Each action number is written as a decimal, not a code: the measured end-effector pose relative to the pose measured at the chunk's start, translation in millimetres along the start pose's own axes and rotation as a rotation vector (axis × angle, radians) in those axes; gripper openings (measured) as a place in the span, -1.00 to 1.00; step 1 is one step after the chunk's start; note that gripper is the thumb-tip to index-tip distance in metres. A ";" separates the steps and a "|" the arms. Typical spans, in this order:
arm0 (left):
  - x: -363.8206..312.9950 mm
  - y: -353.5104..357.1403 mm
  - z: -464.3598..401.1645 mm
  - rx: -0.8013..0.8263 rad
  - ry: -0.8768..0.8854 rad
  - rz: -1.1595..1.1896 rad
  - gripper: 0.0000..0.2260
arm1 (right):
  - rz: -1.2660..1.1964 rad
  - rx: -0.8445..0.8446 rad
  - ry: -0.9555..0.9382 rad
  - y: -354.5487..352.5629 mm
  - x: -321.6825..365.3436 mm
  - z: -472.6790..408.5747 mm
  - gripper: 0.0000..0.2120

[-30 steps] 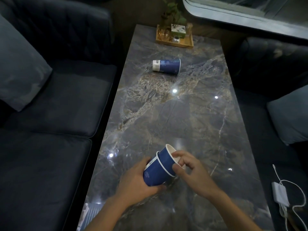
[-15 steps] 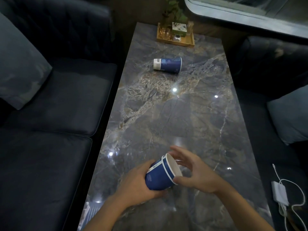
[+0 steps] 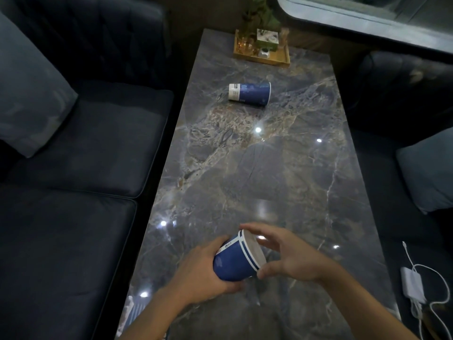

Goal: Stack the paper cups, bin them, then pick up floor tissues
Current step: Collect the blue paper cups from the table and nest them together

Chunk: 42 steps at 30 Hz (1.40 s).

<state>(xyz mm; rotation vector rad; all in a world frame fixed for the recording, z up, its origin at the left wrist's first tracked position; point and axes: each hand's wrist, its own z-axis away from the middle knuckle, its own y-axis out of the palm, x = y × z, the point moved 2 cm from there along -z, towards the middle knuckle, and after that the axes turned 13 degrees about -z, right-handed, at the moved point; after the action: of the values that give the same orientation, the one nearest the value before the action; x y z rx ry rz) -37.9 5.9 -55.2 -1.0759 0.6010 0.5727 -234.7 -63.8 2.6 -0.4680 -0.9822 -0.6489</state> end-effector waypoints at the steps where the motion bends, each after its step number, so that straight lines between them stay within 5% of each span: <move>1: 0.1 0.2 -0.6 0.002 -0.003 0.009 -0.32 | 0.003 -0.004 0.002 0.1 0.8 -0.5 -0.13; 23: 27.5 -16.7 -45.8 -0.014 0.049 0.025 -0.25 | 0.117 0.002 -0.057 -9.8 2.8 -54.4 -0.17; 28: 32.0 -25.7 -66.5 -0.111 0.051 0.111 -0.27 | -0.046 0.005 -0.058 -27.1 9.0 -78.9 -0.27; 36: 24.7 -53.8 -118.9 -0.260 0.025 0.185 -0.32 | -0.229 -0.389 -0.173 -90.6 21.9 -136.9 -0.73; 42: 27.7 -74.5 -159.8 -0.375 0.024 0.233 -0.25 | -0.299 -0.741 -0.154 -140.3 13.4 -185.8 -0.81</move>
<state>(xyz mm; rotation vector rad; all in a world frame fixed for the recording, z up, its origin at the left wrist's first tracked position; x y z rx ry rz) 5.9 -164.8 -83.8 -1.3758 0.6601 0.9013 -213.4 -286.0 -65.1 -1.0438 -0.9439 -1.2712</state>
